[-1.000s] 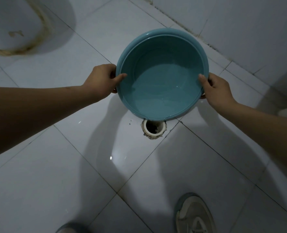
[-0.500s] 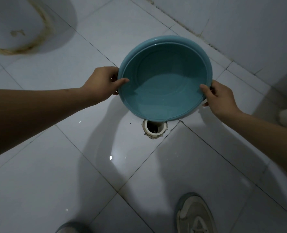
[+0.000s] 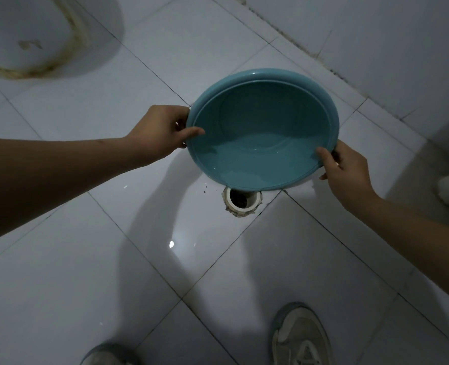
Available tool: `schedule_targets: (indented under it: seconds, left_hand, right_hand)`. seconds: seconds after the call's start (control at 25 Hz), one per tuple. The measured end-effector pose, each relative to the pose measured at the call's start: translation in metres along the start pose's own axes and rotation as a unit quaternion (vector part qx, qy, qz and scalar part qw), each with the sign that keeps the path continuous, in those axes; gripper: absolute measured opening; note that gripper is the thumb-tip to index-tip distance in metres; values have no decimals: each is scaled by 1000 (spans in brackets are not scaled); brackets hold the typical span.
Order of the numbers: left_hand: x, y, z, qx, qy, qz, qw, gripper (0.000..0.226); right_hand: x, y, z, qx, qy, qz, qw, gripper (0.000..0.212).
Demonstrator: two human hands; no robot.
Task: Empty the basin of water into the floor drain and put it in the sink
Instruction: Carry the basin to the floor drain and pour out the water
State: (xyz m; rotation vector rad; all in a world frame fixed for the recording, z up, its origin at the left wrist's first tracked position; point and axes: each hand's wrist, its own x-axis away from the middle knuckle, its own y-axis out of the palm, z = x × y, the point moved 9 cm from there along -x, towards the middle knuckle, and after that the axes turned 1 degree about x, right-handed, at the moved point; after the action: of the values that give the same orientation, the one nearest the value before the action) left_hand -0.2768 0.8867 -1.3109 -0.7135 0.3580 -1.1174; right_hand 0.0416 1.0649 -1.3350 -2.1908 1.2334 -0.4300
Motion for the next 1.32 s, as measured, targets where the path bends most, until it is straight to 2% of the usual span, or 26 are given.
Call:
schedule_targets:
  seconds: [0.2, 0.4, 0.6, 0.84, 1.16, 1.32]
  left_hand:
    - [10, -1, 10, -36, 33, -7, 999, 32]
    - [24, -2, 20, -56, 68, 5, 996, 29]
    - [38, -3, 27, -91, 118, 17, 989, 36]
    - [44, -1, 29, -119, 150, 13, 982, 34]
    - [57, -1, 38, -147, 193, -2, 970, 33]
    - [61, 1, 40, -178, 200, -18, 963, 39]
  right_hand:
    - [19, -3, 6, -8, -6, 36, 999, 11]
    - [36, -6, 0, 37, -37, 63, 997, 12]
    - [54, -7, 0, 51, -38, 66, 996, 24]
    - [66, -8, 5, 69, -36, 57, 995, 42]
    - [74, -11, -4, 134, -114, 25, 984, 49]
    - [77, -9, -14, 161, -168, 27, 972, 40]
